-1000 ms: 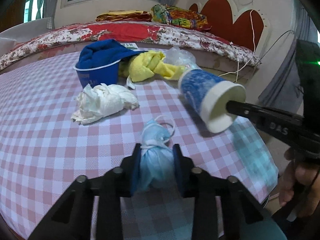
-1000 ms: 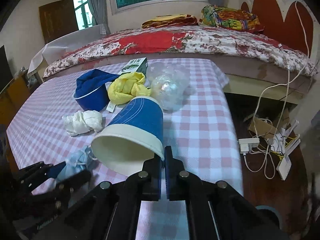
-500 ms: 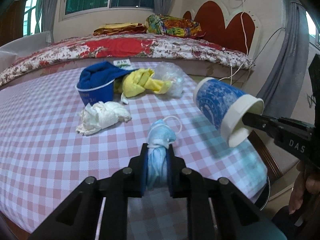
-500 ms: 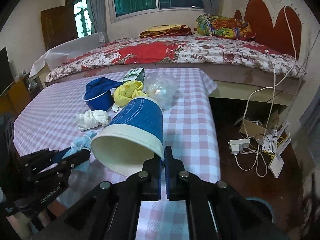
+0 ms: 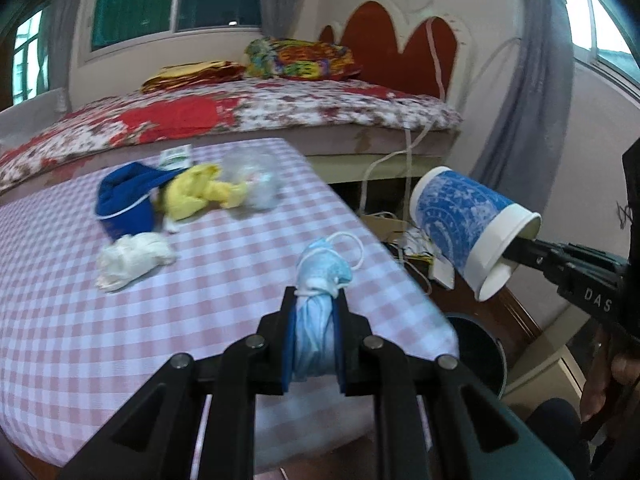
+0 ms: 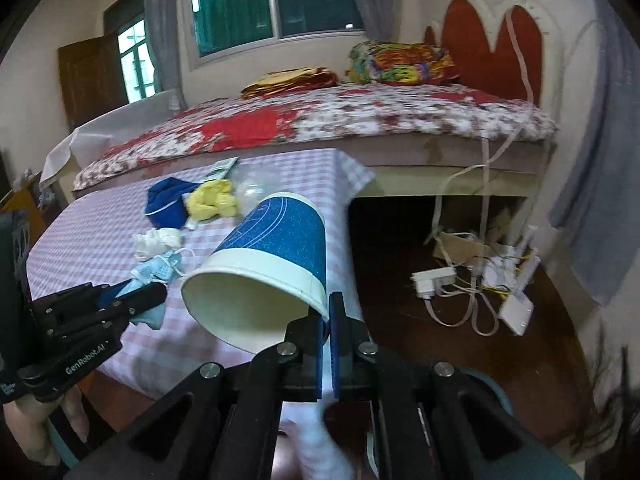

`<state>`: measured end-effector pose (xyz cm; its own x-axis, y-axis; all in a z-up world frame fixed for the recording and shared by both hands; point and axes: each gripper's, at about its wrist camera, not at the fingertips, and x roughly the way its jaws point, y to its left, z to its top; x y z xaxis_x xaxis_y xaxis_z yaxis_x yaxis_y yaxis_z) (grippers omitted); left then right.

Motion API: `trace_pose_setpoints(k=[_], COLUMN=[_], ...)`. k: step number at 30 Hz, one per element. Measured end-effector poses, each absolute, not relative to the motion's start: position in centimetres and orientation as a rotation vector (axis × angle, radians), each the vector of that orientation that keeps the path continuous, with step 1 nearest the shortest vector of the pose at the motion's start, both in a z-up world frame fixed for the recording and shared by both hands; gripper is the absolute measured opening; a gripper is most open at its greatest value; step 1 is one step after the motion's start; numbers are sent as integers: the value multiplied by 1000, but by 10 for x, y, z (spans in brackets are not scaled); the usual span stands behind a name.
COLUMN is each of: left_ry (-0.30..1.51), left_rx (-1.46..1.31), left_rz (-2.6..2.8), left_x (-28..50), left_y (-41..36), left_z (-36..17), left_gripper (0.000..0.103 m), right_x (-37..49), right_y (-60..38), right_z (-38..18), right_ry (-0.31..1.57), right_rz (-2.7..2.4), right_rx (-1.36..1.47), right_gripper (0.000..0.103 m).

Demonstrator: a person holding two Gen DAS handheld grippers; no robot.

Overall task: Collect trash
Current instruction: 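Carry blue cup with right tool while left tool carries mask over the bin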

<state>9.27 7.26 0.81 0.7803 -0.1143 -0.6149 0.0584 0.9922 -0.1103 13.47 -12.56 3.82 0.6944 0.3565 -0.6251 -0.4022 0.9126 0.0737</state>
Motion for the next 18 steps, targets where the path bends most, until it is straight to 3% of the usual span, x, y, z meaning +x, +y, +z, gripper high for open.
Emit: trace_pose_setpoints(k=[18], left_ry=[741], left_rx=[2], left_rz=[-377], left_x=[83], left_y=[-71], left_z=[-5], left_gripper=[17], right_x=[96], right_y=[-281], right_z=[0], right_ry=[797], right_rz=[176], right_rx=[-28], right_gripper=[3])
